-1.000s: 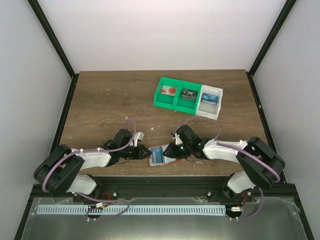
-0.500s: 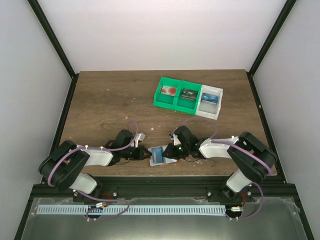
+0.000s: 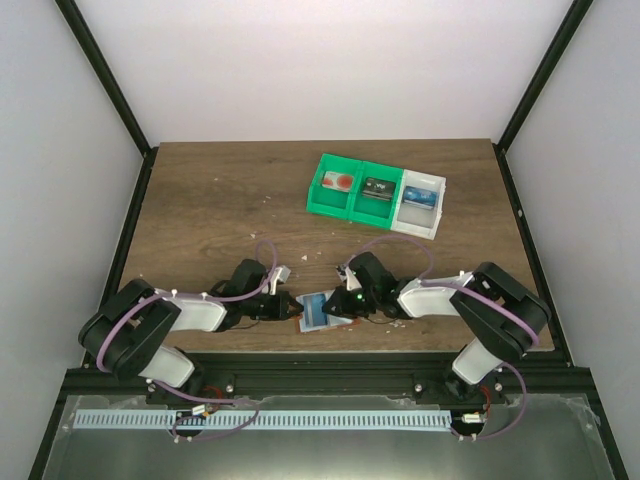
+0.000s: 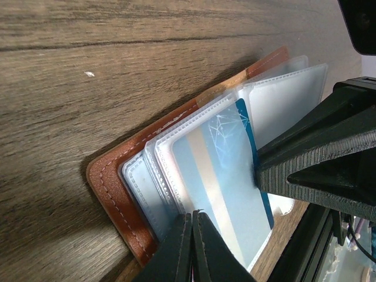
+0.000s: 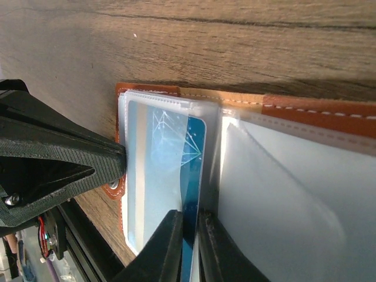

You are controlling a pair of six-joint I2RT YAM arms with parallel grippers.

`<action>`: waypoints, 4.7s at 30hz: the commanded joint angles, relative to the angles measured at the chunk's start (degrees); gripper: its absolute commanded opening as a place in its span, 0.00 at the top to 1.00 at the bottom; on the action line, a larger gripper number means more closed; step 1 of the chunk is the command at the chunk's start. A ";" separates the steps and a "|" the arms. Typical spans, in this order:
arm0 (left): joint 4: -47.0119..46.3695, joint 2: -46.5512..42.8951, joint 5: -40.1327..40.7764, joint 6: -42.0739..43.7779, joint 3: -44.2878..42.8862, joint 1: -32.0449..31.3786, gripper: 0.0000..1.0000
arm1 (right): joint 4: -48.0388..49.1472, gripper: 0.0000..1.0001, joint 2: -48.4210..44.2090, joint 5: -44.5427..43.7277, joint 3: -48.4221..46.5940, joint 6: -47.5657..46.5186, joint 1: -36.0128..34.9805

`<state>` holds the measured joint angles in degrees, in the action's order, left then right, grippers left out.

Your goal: Take the credit cards out of the card holder

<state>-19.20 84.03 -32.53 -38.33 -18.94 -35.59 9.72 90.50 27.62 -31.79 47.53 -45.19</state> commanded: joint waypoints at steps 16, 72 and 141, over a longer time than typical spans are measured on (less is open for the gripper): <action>0.68 1.31 1.16 1.99 1.30 -0.08 0.97 | 5.29 0.85 -1.86 2.20 2.52 0.74 0.01; 0.04 3.42 -0.50 1.91 0.75 -0.07 0.95 | 7.25 0.99 -5.13 -0.07 7.71 1.43 3.79; 3.79 0.23 -2.78 -0.06 -3.27 -0.05 0.70 | -13.21 0.99 -26.86 -10.79 1.83 -11.80 10.72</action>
<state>-21.43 86.52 -37.01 -38.28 -20.69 -35.62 -2.02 65.63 18.15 -27.35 38.94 -34.83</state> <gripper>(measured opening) 0.285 0.010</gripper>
